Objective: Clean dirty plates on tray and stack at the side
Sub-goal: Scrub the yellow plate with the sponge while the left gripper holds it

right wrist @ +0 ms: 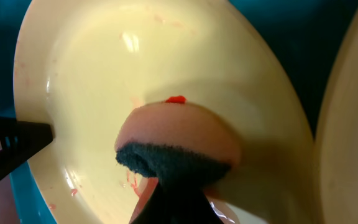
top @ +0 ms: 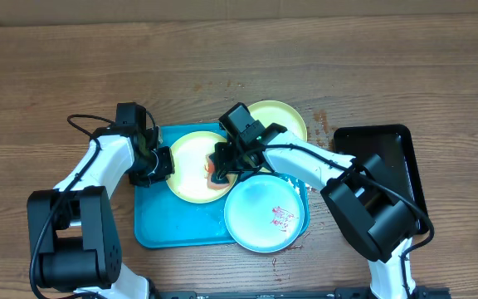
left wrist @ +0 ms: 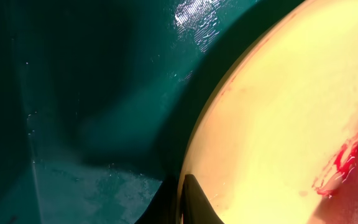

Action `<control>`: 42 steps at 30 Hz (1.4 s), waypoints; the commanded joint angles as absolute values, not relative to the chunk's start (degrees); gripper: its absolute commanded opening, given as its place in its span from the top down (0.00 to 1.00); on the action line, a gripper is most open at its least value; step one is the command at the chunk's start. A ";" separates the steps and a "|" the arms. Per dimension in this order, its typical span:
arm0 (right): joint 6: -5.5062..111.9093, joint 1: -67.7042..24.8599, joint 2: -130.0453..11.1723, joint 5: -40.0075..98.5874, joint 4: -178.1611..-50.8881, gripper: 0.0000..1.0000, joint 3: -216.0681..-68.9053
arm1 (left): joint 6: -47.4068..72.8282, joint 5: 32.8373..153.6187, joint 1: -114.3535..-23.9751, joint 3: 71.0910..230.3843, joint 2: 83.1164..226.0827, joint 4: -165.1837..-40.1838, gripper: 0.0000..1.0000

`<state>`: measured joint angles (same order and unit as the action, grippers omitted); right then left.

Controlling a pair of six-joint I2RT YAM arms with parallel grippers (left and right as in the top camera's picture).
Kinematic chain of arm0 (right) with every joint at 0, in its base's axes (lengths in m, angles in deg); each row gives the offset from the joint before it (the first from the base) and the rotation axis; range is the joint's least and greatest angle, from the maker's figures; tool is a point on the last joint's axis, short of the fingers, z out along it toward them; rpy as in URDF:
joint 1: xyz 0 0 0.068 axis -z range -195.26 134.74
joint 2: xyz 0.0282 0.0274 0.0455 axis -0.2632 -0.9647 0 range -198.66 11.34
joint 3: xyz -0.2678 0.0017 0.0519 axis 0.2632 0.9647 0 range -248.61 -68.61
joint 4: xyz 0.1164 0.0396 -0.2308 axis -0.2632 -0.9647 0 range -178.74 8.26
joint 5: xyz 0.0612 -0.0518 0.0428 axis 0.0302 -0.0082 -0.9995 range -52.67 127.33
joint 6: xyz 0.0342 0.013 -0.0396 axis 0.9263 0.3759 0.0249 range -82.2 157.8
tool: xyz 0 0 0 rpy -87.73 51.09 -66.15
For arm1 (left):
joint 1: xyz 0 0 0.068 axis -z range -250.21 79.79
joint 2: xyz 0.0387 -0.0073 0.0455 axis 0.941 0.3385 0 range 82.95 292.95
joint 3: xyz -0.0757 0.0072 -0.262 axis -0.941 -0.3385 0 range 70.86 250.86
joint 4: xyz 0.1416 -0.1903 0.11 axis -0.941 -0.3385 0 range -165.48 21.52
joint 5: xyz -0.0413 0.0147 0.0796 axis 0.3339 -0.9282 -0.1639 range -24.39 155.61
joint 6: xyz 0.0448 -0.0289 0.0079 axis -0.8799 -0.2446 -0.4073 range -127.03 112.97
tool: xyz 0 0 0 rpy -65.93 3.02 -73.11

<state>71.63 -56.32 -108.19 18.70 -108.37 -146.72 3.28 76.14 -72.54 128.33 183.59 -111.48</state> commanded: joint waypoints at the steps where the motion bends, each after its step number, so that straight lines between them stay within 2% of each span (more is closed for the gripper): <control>1: 66.12 -57.48 -108.23 23.18 -106.78 0.96 -147.66 | 1.97 75.74 -72.06 128.84 184.10 -111.77 0.96; 12: 63.08 -66.50 -108.91 23.16 -103.78 0.96 -147.66 | 1.99 75.76 -72.04 128.84 184.10 -112.18 0.96; 17: 64.59 -67.27 -108.93 22.31 -101.97 0.96 -147.66 | 1.99 75.74 -72.04 128.84 184.10 -112.36 0.96; 33: 66.29 -58.13 -114.11 23.88 -97.71 0.96 -147.83 | 1.99 75.74 -72.04 128.84 184.10 -112.73 0.96; 42: 68.09 -55.88 -114.11 32.60 -108.20 0.96 -150.93 | 1.99 75.55 -72.04 128.84 184.10 -112.84 0.96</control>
